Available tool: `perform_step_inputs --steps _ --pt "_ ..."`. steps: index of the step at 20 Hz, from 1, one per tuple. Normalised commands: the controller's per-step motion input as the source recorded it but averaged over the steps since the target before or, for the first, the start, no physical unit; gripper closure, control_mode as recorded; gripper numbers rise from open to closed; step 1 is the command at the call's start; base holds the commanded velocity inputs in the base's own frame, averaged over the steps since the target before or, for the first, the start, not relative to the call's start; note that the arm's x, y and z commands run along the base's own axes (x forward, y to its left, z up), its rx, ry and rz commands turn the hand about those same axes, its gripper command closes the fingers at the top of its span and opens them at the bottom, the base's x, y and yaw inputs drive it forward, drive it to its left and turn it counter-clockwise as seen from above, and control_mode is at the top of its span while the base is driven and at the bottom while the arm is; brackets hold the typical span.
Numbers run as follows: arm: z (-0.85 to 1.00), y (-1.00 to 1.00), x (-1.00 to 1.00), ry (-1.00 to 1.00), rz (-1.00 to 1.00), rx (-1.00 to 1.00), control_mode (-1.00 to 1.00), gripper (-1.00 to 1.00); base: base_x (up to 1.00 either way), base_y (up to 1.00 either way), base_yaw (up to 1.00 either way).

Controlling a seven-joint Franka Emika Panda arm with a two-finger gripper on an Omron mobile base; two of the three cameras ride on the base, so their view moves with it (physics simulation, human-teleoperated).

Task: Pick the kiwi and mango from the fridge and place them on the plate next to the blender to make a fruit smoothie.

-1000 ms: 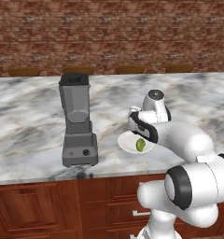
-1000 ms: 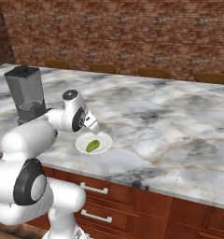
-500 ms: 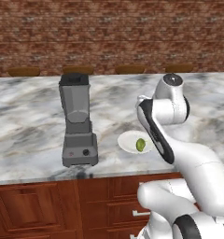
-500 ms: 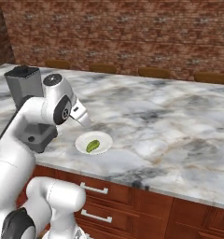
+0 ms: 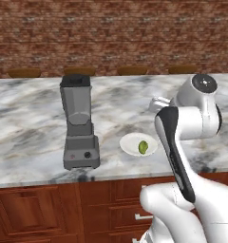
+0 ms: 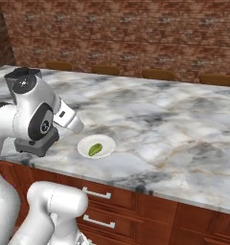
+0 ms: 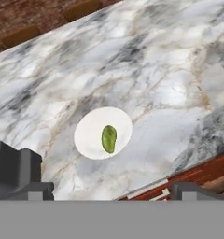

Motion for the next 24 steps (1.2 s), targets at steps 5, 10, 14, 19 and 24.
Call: perform_step_inputs --steps 5,10,14,19,24 --pt "0.1 0.01 -0.29 -0.06 0.02 -0.02 -1.0 -1.0 0.0 0.0 0.0" --pt "0.0 0.0 0.0 0.0 0.0 0.0 1.0 -1.0 -0.41 0.0 0.11" --pt "0.0 0.0 0.0 0.0 0.0 0.0 1.0 -1.0 -0.65 0.17 0.59" --pt "0.0 0.0 0.0 0.0 0.0 0.0 1.0 -1.0 -0.34 0.18 0.94" --pt "0.0 0.0 0.0 0.0 0.0 0.0 1.0 -1.0 -0.05 0.01 1.0"
